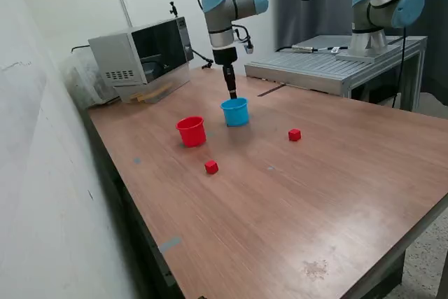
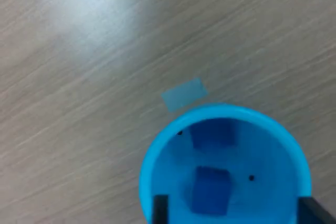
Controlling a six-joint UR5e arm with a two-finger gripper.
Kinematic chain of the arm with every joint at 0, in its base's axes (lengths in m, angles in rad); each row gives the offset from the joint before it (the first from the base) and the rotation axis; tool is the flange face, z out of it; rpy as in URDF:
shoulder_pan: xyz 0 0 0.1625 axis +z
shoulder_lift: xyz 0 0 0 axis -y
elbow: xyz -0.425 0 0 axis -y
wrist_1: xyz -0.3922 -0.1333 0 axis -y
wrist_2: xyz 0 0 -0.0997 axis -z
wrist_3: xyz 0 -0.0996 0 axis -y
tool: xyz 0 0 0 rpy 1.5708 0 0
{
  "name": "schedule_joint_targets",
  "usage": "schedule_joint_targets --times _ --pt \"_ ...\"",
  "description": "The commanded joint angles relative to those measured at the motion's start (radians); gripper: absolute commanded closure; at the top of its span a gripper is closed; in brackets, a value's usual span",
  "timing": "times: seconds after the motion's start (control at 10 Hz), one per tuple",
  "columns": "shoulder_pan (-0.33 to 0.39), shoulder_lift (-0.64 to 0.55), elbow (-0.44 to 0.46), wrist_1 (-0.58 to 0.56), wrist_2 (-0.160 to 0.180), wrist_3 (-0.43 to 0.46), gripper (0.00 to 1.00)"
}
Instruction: Place red objects in the red bin, and blue objects in the blue bin.
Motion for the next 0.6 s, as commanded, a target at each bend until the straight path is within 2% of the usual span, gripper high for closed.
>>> schedule_joint_targets --times 0.0,0.2,0.4,0.5 --pt "0.007 -0.055 0.006 0.01 0.001 -0.021 0.0" --pt "0.081 -0.185 0.011 0.111 0.006 -0.033 0.0" --pt "0.195 -0.298 0.008 0.197 0.007 -0.09 0.0" --pt "0.243 -0.319 0.008 0.2 0.009 -0.122 0.0"
